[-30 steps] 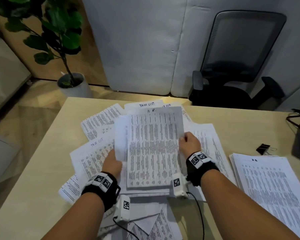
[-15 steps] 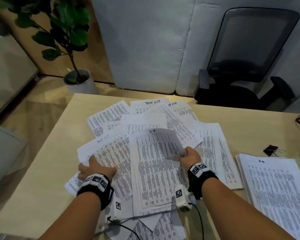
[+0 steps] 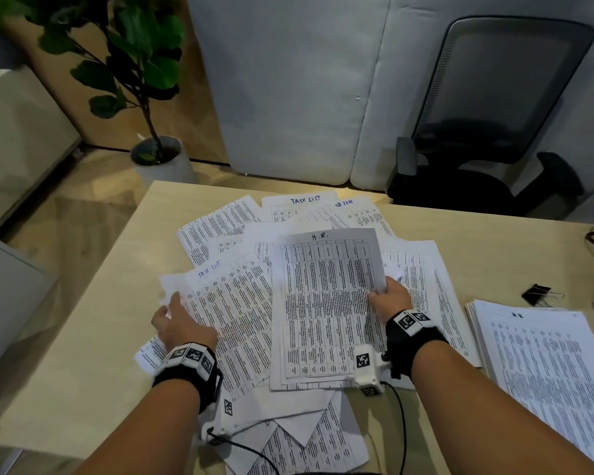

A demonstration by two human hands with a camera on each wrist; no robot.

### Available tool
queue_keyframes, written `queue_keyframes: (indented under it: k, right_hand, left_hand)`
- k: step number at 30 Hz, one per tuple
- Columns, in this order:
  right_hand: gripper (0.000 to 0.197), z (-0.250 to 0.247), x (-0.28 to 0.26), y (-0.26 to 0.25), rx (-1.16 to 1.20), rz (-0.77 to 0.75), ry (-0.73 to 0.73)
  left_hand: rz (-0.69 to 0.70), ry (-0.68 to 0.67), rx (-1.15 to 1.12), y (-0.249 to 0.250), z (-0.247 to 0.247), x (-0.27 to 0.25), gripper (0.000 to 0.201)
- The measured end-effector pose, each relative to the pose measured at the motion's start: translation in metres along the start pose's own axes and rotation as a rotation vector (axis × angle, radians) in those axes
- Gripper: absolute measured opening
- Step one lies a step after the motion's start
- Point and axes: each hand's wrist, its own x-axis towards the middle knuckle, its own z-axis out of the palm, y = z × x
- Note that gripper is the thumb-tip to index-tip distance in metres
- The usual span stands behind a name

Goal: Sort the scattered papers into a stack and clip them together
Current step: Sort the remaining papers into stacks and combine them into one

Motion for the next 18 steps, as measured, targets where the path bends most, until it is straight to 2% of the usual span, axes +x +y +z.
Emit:
queue_keyframes:
  k: [2,3,6,8,11,14,18]
  right_hand:
    - [0.019,-0.001,-0.001,0.000,0.041,-0.002,-0.006]
    - [0.019,-0.002,-0.002,-0.001,0.061,-0.006,-0.008]
    - [0.023,-0.004,-0.002,-0.002,0.099,-0.002,-0.041]
    - [0.026,-0.004,-0.001,0.000,0.128,0.004,-0.074]
    - [0.024,-0.004,-0.005,-0.001,0.221,-0.012,-0.115]
    - [0.023,-0.003,-0.011,-0.007,0.354,-0.020,-0.163]
    - [0.025,0.003,0.000,-0.003,0.325,-0.034,-0.170]
  left_hand:
    - [0.006,0.020,-0.079,0.002,-0.001,-0.003,0.088]
    - [0.008,0.038,-0.100,0.002,-0.002,-0.005,0.079]
    - [0.098,0.092,-0.106,0.004,-0.006,-0.005,0.029]
    - [0.197,0.075,-0.188,0.007,-0.009,-0.009,0.013]
    - [0.214,-0.074,-0.377,0.016,-0.009,-0.012,0.006]
    - [0.156,-0.236,-0.554,0.029,-0.006,-0.020,0.015]
    - [0.174,-0.355,-0.592,0.046,0.001,-0.033,0.017]
